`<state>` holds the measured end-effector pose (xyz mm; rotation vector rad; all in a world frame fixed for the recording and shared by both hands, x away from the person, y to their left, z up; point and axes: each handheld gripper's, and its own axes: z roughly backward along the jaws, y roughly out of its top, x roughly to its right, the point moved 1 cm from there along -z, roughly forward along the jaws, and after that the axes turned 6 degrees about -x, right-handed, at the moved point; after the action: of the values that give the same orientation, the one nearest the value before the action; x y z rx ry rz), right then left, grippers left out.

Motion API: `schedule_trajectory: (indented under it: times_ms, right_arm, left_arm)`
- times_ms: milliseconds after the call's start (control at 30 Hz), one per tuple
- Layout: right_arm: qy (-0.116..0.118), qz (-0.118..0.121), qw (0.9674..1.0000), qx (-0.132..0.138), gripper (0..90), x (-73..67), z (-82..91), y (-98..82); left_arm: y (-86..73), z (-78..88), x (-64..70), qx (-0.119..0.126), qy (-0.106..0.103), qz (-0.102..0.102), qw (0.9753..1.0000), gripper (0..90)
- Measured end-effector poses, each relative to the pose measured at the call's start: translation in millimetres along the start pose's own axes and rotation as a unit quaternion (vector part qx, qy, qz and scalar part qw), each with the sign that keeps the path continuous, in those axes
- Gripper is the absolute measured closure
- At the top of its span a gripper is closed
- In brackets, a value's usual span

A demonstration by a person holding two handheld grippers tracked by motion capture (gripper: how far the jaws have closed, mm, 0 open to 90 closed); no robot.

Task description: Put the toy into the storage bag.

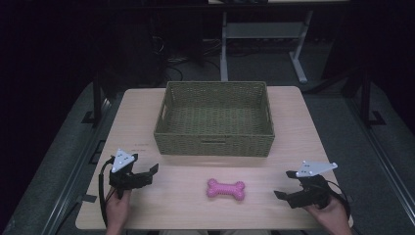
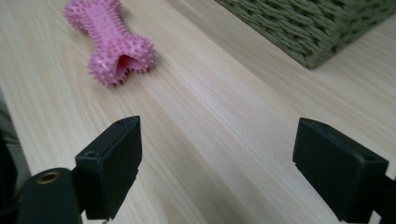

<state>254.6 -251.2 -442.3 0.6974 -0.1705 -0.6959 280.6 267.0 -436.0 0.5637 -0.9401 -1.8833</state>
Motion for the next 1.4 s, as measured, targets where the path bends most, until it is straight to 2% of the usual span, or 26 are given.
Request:
schedule_trajectory:
  times_ms: [167,200,400,467,767,800,1033,1167,1400]
  right_arm:
    - [0.017,0.012,0.9997,-0.016,14.8,0.6,0.4,13.1]
    - [0.023,0.023,0.9992,-0.023,14.7,0.2,-0.5,19.7]
    - [0.034,0.044,0.9977,-0.038,14.8,-4.7,-3.2,37.0]
    - [0.040,0.060,0.9962,-0.048,14.8,-9.7,-3.8,46.8]
    - [0.054,0.083,0.9924,-0.073,14.8,-18.8,-8.8,67.6]
    - [0.055,0.093,0.9908,-0.081,14.8,-20.8,-10.9,72.3]
    - [0.067,0.109,0.9876,-0.091,14.8,-26.8,-17.4,86.8]
    - [0.072,0.133,0.9834,-0.100,14.8,-34.4,-22.2,99.5]
    - [0.087,0.148,0.9781,-0.118,14.8,-42.1,-34.2,112.8]
  left_arm:
    - [0.6,-0.8,0.7,0.002,0.002,-0.001,1.0000,13.9]
    - [0.3,-0.4,0.3,0.002,0.002,-0.002,1.0000,13.9]
    - [-0.3,0.4,0.0,0.004,-0.003,-0.004,1.0000,13.9]
    - [-0.4,0.7,0.2,0.006,-0.005,-0.003,1.0000,13.9]
    - [-0.3,1.4,-0.7,0.011,-0.008,0.000,0.9999,13.8]
    - [-0.2,1.1,-0.5,0.010,-0.009,-0.002,0.9999,13.9]
    - [-0.4,0.7,0.1,0.008,-0.010,-0.002,0.9999,13.9]
    - [-0.2,0.2,0.4,0.008,-0.010,-0.004,0.9999,13.9]
    - [-0.3,0.7,-1.2,0.009,-0.010,-0.003,0.9999,13.9]
